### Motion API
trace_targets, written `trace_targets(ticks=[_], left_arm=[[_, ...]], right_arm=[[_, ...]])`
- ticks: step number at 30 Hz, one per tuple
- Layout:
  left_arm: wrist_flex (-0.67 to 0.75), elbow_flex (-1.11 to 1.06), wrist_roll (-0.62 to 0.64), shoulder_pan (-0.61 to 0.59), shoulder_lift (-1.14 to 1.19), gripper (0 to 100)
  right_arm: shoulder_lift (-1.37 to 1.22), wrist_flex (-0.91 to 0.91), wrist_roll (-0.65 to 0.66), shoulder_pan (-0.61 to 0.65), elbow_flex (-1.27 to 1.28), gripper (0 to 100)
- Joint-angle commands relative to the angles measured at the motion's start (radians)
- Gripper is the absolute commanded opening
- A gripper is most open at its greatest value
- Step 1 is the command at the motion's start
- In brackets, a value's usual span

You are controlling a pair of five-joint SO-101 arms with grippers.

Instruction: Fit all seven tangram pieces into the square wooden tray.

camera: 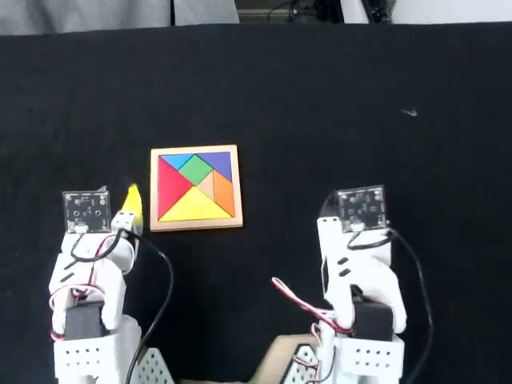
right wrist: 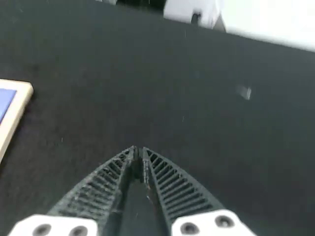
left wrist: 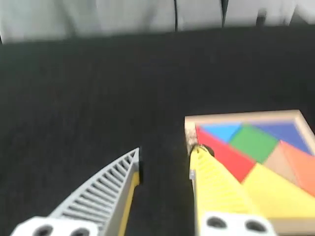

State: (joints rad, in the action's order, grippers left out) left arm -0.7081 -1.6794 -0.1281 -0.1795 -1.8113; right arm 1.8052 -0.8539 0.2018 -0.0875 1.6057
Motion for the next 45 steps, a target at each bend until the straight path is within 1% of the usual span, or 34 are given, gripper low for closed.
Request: trace_targets(ticks=[1, 5, 9, 15, 17, 20, 22, 45], left_arm=[[-0.204, -0.021, 0.002, 0.013, -0.005, 18], [-0.333, -0.021, 0.002, 0.007, -0.005, 18], [-0.440, -0.021, 0.002, 0.007, -0.005, 18], [-0.563, -0.021, 0.000, 0.005, -0.005, 18], [-0.560, -0.021, 0.002, -0.019, -0.005, 18], [-0.562, -0.021, 0.002, -0.113, -0.005, 18], [-0.562, -0.021, 0.002, -0.151, -0.005, 18], [-0.560, -0.021, -0.002, -0.147, -0.005, 18]], right_arm=[[0.087, -0.035, -0.083, -0.017, 0.008, 1.5], [0.085, -0.077, -0.091, -0.018, 0.081, 1.4], [0.087, -0.229, -0.091, -0.020, 0.079, 1.5], [0.087, -0.433, -0.097, -0.014, 0.079, 1.3], [0.088, -0.453, -0.098, -0.018, 0.079, 1.2], [0.087, -0.453, -0.098, -0.014, 0.079, 1.2], [0.087, -0.453, -0.098, -0.012, 0.079, 1.2], [0.087, -0.453, -0.095, -0.017, 0.079, 1.2]])
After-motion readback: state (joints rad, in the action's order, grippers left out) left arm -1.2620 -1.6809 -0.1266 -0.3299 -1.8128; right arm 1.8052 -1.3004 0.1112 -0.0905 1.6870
